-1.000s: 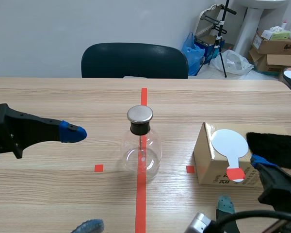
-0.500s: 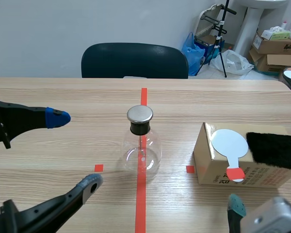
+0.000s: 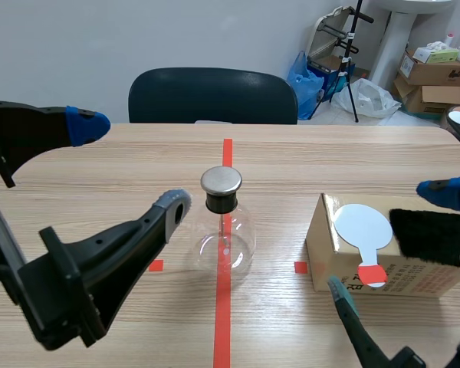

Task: Do the electroscope experiment

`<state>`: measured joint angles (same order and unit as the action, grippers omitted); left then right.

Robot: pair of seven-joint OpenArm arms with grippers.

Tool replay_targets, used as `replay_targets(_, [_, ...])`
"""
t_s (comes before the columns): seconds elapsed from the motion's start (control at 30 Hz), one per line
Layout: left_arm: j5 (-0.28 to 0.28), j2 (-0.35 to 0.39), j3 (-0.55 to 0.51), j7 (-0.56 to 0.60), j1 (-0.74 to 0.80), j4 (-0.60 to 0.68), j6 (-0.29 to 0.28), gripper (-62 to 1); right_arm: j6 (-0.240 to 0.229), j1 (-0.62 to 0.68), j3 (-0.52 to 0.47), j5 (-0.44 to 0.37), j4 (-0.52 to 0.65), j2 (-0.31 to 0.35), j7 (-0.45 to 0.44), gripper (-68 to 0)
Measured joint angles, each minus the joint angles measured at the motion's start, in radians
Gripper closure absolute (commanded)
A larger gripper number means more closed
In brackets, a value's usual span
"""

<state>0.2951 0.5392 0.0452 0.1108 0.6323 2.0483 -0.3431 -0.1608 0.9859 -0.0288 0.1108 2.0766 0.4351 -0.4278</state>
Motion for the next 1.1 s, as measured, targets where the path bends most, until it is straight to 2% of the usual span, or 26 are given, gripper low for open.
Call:
replay_targets(0.1, [-0.006,-0.043,-0.015,-0.014,0.008,0.0,0.004,-62.3,-0.118,-0.047,-0.052,-0.076,0.0,0.0,0.019,-67.9])
replay_targets(0.17, [-0.006,-0.074,-0.035,-0.014,0.014,0.0,0.018,-62.3,-0.166,-0.089,-0.077,-0.122,0.0,0.0,0.048,-67.9])
replay_targets(0.33, [-0.006,-0.079,-0.045,-0.026,0.016,0.0,0.048,-62.3,-0.191,-0.177,-0.079,-0.198,0.0,0.0,0.118,-67.9])
replay_targets(0.5, [-0.006,-0.079,-0.046,-0.035,0.016,0.0,0.047,-62.3,-0.26,-0.225,-0.072,-0.232,0.0,-0.014,0.151,-67.9])
replay_targets(1.1, [-0.006,-0.079,-0.046,-0.035,0.016,0.0,0.047,-62.3,-0.267,-0.235,-0.071,-0.235,0.0,-0.014,0.165,-67.9])
